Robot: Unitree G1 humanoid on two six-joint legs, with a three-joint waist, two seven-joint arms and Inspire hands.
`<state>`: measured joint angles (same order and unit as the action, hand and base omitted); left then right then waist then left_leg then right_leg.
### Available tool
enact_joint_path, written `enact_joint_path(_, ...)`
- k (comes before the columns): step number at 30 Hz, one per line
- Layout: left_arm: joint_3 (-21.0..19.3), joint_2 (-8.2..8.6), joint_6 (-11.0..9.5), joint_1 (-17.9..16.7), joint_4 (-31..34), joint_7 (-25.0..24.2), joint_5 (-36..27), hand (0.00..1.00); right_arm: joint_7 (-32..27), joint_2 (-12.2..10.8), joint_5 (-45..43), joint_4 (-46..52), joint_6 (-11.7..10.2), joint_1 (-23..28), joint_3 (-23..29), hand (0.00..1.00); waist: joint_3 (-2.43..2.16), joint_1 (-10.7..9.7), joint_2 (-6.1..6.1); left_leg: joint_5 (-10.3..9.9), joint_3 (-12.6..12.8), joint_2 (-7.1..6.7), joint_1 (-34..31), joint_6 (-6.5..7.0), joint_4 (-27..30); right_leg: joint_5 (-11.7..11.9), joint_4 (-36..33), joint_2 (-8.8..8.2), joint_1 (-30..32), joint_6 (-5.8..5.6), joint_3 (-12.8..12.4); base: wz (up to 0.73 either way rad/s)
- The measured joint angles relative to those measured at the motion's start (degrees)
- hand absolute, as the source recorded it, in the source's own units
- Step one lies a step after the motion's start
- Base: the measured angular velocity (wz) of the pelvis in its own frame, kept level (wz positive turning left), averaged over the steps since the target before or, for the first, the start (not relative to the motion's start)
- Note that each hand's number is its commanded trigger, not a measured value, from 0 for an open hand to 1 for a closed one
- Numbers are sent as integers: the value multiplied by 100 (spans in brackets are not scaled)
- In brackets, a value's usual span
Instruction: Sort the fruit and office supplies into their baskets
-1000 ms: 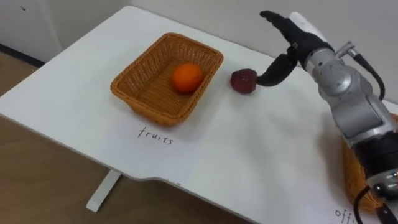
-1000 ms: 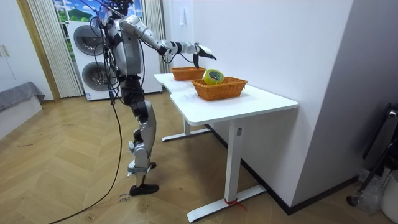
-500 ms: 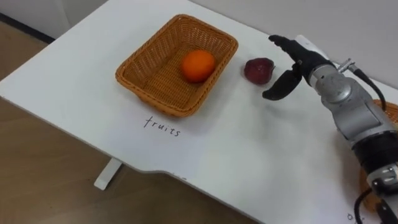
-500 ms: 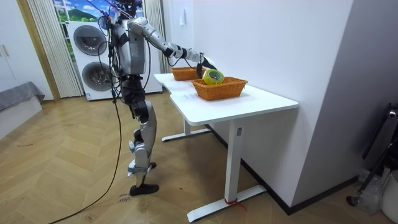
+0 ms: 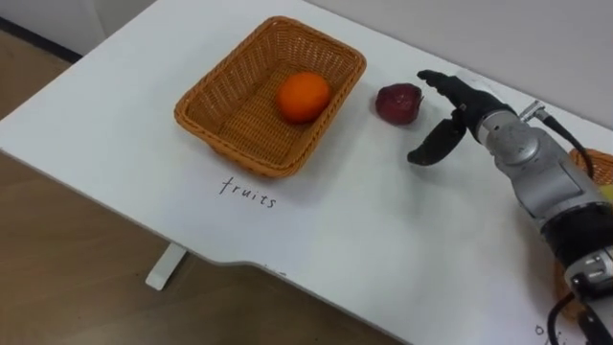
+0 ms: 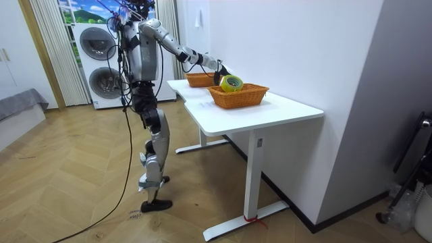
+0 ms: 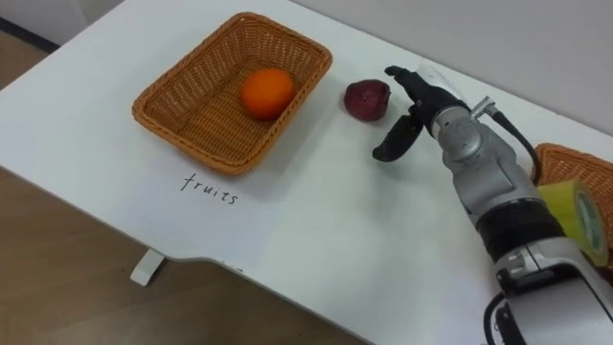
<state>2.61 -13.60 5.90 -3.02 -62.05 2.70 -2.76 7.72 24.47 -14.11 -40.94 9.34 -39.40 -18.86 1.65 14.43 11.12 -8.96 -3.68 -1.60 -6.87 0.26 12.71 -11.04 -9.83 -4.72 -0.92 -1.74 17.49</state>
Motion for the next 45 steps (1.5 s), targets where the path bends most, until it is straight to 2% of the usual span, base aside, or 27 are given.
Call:
enact_joint_path(11, 54, -31, 1, -91, -133, 70, 27, 0, -116, 0, 62, -6, -64, -20, 0, 0, 13, 15, -28, 0, 0, 2, -88, 0, 15, 2, -4, 3, 84, 4, 13, 0)
enact_joint_path(16, 56, -29, 53, -179, -205, 116, 125, 0, -404, -3, 13, -327, -123, -350, -9, 0, 18, 67, -36, 0, 5, 6, -139, 0, 33, 2, -4, 6, 128, 4, 15, 0)
enact_joint_path(21, 93, -30, 117, -77, -204, 113, 127, 0, -663, -10, 14, -726, -140, -576, -19, 0, 21, 175, -35, 0, -37, 1, -218, 0, 72, 5, -3, 8, 166, 9, 38, 4)
enact_joint_path(26, 119, -30, 115, 7, -203, 116, 126, 0, -780, -20, 22, -817, -181, -587, -22, 0, 29, 183, -30, 1, -90, -3, -308, -2, 100, 9, -4, 10, 214, 15, 120, 6)
enact_joint_path(30, 212, -28, 114, 46, -207, 137, 125, 0, -841, -115, 35, -1002, -182, -588, -23, 0, 45, 211, -11, 1, -91, -3, -347, -2, 105, 10, -4, 11, 249, 16, 126, 0)
enact_joint_path(36, 214, -29, 113, 117, -214, 159, 126, 0, -919, -118, 44, -1077, -224, -693, -22, 0, 79, 255, 29, 2, -93, -1, -543, -3, 184, 20, -13, 15, 418, 27, 125, 1)
enact_joint_path(38, 215, -28, 110, 134, -213, 160, 126, 0, -948, -121, 44, -1083, -232, -702, -23, 0, 109, 275, 43, 2, -107, -1, -561, -3, 189, 20, -10, 18, 426, 27, 138, 5)
enact_joint_path(45, 320, -33, 111, 156, -212, 171, 122, 0, -954, -123, 77, -1088, -252, -785, -23, 0, 112, 282, 46, 1, -127, -1, -681, -3, 252, 37, -13, 20, 508, 33, 176, 0)
